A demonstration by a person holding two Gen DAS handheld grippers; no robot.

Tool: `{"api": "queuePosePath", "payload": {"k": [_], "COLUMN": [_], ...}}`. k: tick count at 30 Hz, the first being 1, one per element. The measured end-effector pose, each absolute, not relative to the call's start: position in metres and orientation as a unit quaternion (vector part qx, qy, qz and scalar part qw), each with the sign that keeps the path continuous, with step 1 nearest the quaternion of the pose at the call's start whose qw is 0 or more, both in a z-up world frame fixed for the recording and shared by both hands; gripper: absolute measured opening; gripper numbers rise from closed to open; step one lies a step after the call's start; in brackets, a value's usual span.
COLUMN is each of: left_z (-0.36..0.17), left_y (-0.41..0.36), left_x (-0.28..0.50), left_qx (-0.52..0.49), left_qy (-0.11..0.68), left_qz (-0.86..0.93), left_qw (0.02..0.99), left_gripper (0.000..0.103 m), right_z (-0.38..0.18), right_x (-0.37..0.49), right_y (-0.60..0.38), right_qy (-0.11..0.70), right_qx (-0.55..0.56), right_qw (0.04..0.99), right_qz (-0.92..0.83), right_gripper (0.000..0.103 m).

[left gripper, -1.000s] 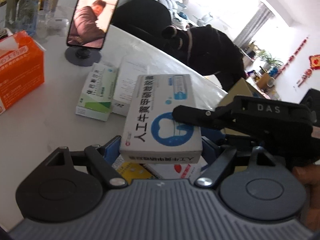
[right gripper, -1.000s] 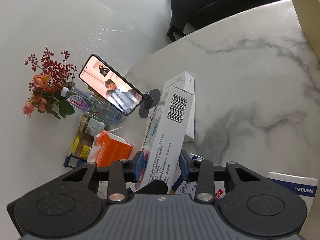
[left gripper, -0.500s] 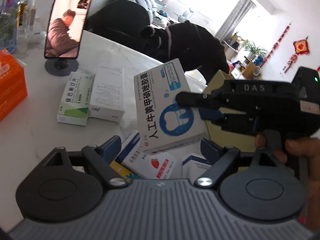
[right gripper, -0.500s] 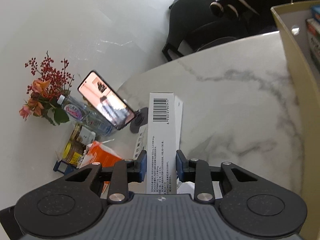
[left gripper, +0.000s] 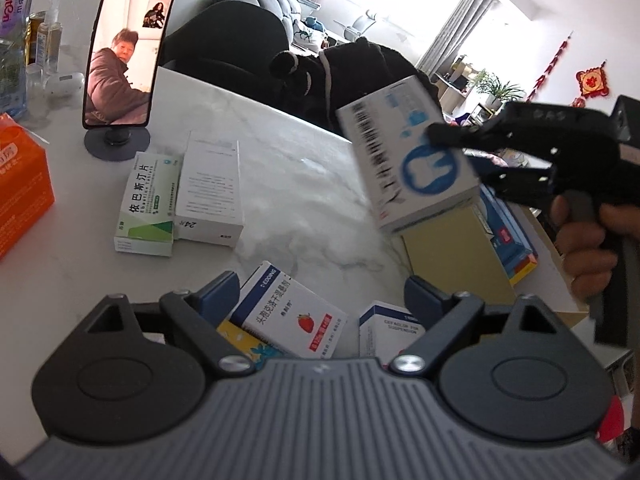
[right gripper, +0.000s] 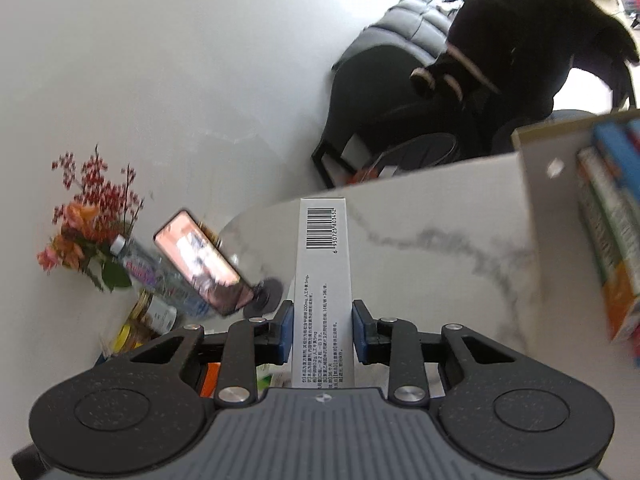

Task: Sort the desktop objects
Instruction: 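Carry the capsule box into the beige box and lower it upright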

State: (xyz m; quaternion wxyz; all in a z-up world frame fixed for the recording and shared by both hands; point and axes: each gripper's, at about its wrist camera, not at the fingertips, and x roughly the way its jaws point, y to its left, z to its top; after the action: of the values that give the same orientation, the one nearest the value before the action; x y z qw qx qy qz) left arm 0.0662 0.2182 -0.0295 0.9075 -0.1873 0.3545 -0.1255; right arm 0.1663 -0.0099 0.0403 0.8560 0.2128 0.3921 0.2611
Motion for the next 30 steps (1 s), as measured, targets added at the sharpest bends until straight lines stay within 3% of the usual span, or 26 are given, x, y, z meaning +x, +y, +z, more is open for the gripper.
{"api": "queuePosePath", "payload": {"k": [19,30], "left_z": [-0.034,-0.037], "left_y": [0.206,0.197], "left_x": [0.077,0.079], "left_qx": [-0.188,-0.181], "left_qy": [0.365,0.373], "left_qz": [-0.137,-0.141], "left_qw": [0.902,0.899], "left_gripper": [0.091,0.091], "right_z": [0.089,0.057], "right_x": [0.169,0.175], "right_y": [-0.113,-0.108], "right_qy": [0.316,0.330], "right_qx": [0.208,0.125], "right_qw": [0.911,0.930], "right_qz": [0.164,0.104], "right_gripper": [0.032,0.032]}}
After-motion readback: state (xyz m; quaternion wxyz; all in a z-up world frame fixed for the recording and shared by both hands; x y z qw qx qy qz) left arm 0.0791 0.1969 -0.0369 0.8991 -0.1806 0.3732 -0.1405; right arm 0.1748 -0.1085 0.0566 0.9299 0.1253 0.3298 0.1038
